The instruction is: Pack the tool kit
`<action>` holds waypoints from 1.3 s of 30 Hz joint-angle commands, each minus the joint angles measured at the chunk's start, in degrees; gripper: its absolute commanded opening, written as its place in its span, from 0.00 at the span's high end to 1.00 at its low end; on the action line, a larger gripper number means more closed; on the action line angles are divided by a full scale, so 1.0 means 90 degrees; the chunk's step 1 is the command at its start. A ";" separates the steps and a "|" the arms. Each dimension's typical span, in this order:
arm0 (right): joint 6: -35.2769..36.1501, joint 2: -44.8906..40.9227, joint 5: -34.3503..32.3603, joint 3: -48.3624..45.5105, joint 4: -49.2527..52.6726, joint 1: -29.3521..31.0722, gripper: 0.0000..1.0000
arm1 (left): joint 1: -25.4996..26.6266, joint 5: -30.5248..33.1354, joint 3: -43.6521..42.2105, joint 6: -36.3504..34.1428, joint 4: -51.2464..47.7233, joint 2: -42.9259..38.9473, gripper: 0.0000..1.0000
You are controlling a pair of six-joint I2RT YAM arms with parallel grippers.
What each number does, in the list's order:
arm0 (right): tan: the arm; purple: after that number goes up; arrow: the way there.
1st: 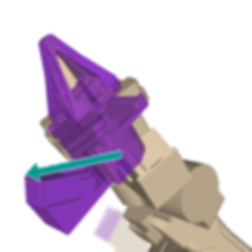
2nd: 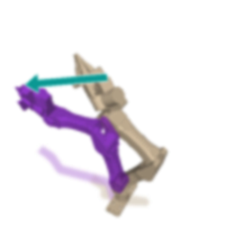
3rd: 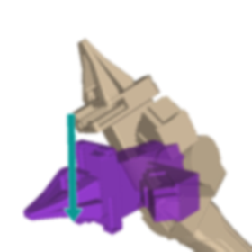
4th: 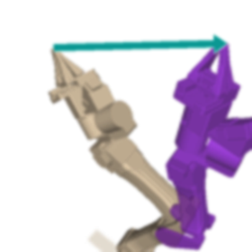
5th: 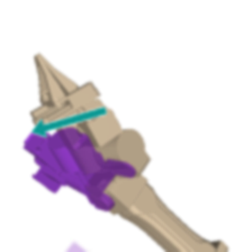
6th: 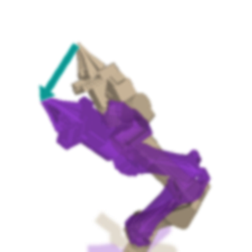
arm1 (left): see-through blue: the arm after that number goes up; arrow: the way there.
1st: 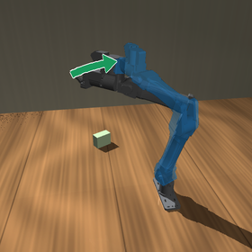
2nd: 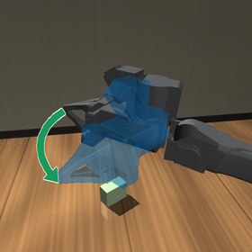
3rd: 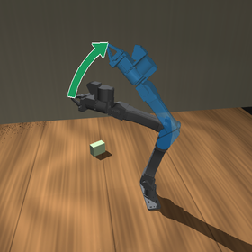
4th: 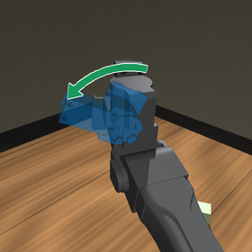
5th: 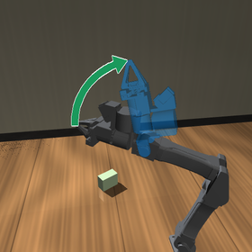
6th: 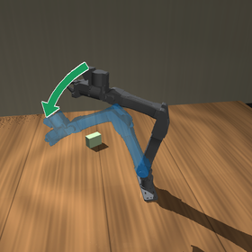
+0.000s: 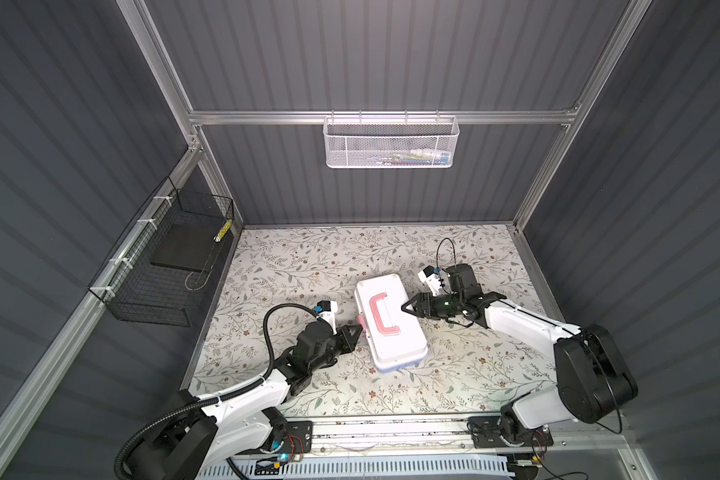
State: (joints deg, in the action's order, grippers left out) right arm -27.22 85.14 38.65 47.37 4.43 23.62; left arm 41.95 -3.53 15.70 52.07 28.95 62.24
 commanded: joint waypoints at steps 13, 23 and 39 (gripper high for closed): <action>-0.0002 0.0276 0.0381 0.0029 0.0231 0.0180 0.43 | 0.0025 -0.0210 0.0218 -0.0181 0.0175 0.0247 0.90; -0.0016 0.0305 0.0398 0.0032 0.0205 0.0181 0.43 | 0.0017 -0.0311 0.0379 -0.0249 0.0144 0.0432 0.91; 0.0028 0.0085 0.0214 -0.0011 0.0259 0.0148 0.43 | -0.0226 0.1059 0.1062 -0.0815 -0.3457 -0.0763 0.91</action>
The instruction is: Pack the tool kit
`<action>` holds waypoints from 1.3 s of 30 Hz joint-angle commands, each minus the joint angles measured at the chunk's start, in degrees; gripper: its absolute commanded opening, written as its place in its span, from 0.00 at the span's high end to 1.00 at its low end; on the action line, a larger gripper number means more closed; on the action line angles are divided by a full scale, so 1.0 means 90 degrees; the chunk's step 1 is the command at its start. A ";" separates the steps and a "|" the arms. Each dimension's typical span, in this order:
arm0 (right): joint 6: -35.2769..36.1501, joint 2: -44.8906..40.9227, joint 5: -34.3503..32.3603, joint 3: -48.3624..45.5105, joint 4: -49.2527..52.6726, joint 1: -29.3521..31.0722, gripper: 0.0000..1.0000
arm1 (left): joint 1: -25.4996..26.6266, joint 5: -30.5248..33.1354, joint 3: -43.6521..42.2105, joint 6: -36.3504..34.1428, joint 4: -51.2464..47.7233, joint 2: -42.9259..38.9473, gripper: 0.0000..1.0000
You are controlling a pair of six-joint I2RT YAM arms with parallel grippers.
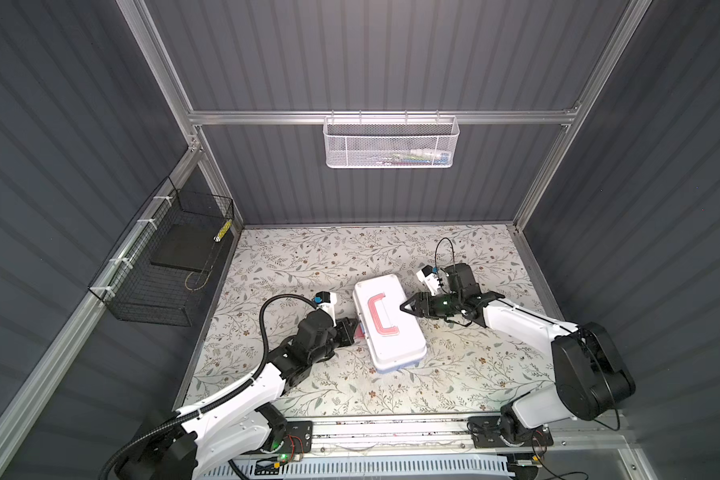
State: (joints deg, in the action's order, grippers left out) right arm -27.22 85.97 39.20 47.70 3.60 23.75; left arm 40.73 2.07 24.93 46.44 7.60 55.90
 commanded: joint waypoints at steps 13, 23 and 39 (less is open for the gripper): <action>-0.0034 -0.0008 0.0148 -0.0074 0.0273 0.0120 0.43 | -0.0134 0.0250 -0.0213 0.0168 -0.0352 0.0757 0.97; -0.0090 0.0037 0.0195 -0.0129 0.0146 0.0116 0.43 | -0.0137 -0.0172 0.0217 -0.0081 0.0111 0.1492 1.00; -0.0136 0.0086 0.0227 -0.0227 -0.0050 0.0109 0.43 | -0.0131 -0.0449 0.0362 -0.0140 0.0249 0.1338 1.00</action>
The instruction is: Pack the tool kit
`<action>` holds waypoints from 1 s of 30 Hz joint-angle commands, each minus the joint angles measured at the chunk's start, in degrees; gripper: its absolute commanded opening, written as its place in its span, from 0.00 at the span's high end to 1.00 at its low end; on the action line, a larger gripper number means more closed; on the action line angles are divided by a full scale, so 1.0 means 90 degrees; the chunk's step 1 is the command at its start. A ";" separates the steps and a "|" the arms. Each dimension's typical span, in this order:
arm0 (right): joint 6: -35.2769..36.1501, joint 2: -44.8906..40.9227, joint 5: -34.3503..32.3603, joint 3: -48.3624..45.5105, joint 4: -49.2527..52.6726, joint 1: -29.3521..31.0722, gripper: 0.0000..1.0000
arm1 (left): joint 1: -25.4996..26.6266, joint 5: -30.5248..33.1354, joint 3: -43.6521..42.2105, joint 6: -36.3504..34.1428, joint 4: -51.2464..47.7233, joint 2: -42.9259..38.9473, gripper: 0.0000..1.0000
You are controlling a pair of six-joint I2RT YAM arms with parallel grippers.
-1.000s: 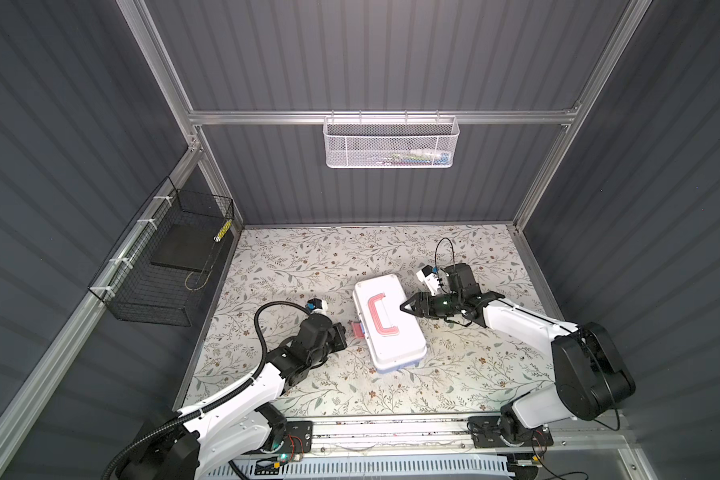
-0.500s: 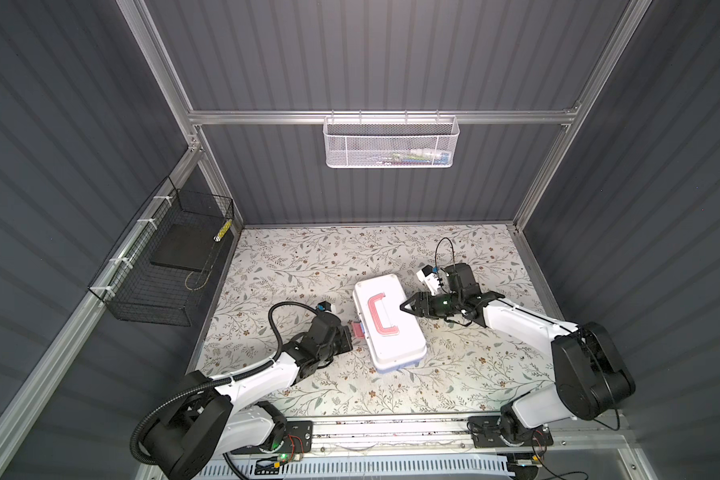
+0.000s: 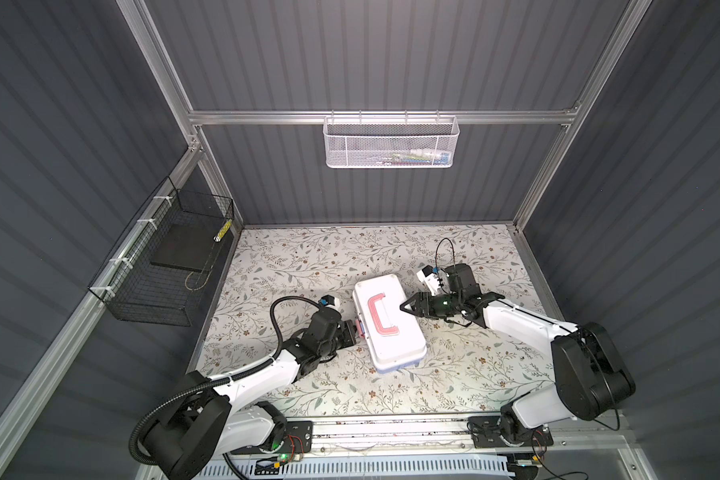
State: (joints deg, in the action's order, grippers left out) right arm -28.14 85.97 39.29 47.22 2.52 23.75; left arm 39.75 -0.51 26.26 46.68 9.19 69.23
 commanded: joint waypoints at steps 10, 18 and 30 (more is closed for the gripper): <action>-0.0181 0.0106 0.0283 -0.0402 -0.0230 0.0110 0.43 | -0.0022 -0.0422 0.0334 -0.0118 0.0148 -0.0144 1.00; -0.0241 0.0097 0.0347 -0.0363 -0.0254 0.0112 0.43 | -0.0016 -0.0500 0.0381 -0.0107 0.0166 -0.0091 1.00; 0.0310 -0.0216 -0.0427 -0.0123 0.0669 0.0113 0.42 | -0.0019 -0.0243 0.0578 -0.0415 -0.0985 -0.0391 0.62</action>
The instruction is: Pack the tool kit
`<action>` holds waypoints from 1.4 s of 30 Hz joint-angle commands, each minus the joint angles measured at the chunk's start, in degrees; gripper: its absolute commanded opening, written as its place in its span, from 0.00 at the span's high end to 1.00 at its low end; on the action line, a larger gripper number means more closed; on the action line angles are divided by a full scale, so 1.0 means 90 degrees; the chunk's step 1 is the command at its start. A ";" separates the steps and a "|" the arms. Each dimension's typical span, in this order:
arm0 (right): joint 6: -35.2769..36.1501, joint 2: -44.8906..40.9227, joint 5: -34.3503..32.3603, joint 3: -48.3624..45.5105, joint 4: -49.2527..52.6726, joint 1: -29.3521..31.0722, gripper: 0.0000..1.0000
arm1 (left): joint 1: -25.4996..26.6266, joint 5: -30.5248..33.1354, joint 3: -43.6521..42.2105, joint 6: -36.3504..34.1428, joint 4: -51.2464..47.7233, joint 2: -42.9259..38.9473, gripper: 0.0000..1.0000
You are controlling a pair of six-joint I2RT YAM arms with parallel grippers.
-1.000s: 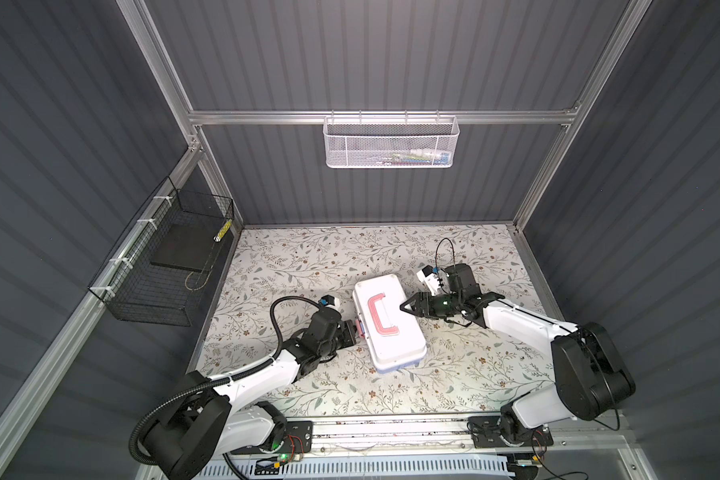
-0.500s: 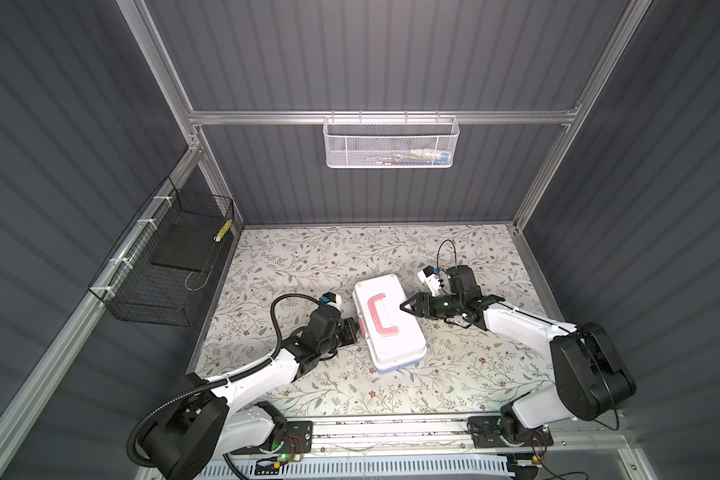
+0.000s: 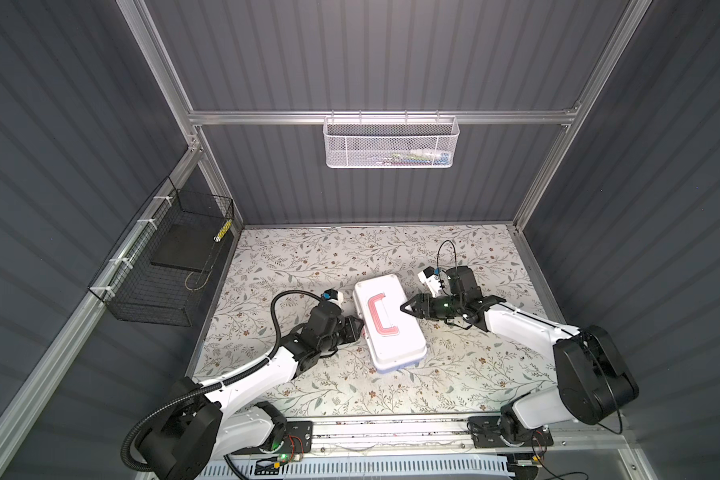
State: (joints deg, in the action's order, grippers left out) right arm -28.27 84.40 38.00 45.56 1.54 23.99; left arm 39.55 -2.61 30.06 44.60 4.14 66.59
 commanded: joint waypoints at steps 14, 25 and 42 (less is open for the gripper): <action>0.0436 -0.0208 -0.0521 0.0038 0.0968 0.0080 0.42 | 0.0000 0.0477 0.0859 -0.0220 -0.1669 0.0853 0.75; 0.0885 -0.0304 -0.0690 0.0290 0.1596 -0.0060 0.40 | -0.0001 0.0933 0.0358 0.0159 -0.2231 0.0968 0.81; 0.0788 -0.0682 -0.0716 0.0123 0.1650 -0.0101 0.40 | 0.0002 0.0789 0.1067 -0.0384 -0.2267 0.0535 1.00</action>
State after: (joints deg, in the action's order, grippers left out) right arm -21.61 78.76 32.51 47.64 15.25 23.29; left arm 39.44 5.72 38.13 42.94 -14.96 72.05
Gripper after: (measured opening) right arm 0.599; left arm 0.054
